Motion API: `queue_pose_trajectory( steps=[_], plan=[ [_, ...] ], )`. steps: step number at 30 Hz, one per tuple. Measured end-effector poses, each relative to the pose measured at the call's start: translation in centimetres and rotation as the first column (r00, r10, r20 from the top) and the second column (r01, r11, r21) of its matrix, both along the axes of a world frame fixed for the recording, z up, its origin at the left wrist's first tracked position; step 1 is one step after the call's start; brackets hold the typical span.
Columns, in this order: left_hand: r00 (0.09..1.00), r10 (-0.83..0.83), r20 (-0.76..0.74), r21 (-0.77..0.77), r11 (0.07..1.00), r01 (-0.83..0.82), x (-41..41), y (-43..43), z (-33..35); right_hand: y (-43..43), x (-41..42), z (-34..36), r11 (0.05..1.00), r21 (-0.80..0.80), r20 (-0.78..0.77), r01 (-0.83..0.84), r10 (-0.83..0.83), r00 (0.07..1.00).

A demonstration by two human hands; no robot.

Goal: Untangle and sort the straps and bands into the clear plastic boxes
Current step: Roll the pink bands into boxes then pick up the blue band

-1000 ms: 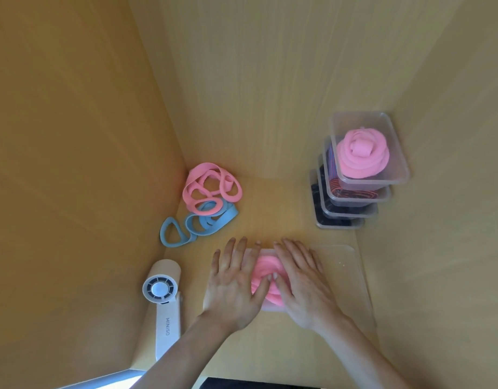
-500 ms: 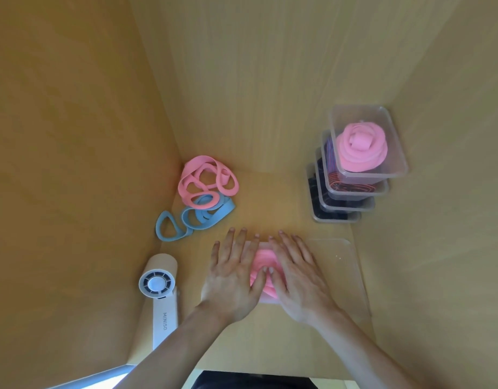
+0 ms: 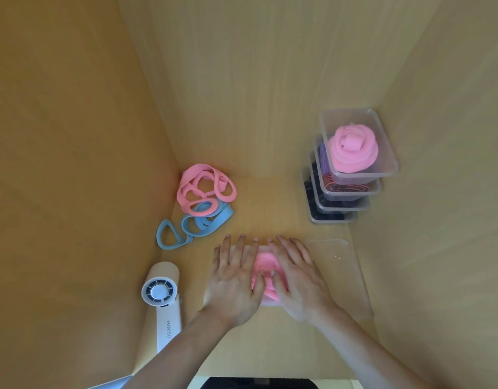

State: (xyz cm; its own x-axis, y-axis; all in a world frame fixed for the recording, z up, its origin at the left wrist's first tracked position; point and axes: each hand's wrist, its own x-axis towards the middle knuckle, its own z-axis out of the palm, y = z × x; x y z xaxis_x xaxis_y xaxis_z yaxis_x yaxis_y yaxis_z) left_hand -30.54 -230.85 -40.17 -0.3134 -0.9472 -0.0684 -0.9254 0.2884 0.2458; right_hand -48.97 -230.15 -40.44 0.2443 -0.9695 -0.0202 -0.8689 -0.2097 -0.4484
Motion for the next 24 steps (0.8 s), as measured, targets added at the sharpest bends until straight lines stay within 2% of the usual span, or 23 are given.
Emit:
queue_pose_trajectory(
  steps=[4, 7, 9, 14, 17, 20, 24],
  plan=[
    [1.000, 0.000, 0.012, -0.046, 0.999, 0.001, -0.1, 0.1, -0.1, -0.2, -0.2, -0.2, 0.999, -0.014, 0.238, 0.052, -0.047, 0.970],
    [1.000, -0.004, -0.011, -0.054, 0.999, 0.004, 0.1, 0.0, -0.2, -0.3, 0.0, -0.2, 0.997, -0.037, 0.274, 0.072, -0.059, 0.960],
    [1.000, -0.005, -0.013, -0.040, 0.999, 0.004, 0.2, -0.1, -0.1, -0.2, -0.1, -0.1, 0.998, -0.039, 0.219, 0.049, -0.039, 0.975],
    [0.999, -0.029, -0.039, 0.024, 0.999, 0.030, 0.3, -0.3, 0.5, -0.2, -0.2, 0.2, 0.999, -0.028, -0.058, -0.026, 0.024, 0.998],
    [0.977, -0.012, -0.214, 0.088, 0.996, 0.032, 1.0, -0.5, 1.0, -0.3, -0.2, 0.7, 0.999, -0.011, -0.134, -0.038, 0.036, 0.990],
    [0.896, 0.080, -0.436, 0.183, 0.983, 0.001, 2.4, -0.5, 1.5, -0.3, -0.1, 1.7, 0.993, 0.018, -0.132, -0.116, 0.118, 0.984],
    [0.843, 0.093, -0.530, 0.263, 0.963, 0.060, 4.8, 0.2, 1.6, -0.3, 0.4, 2.5, 0.970, 0.078, -0.161, -0.230, 0.240, 0.957]
  ],
)
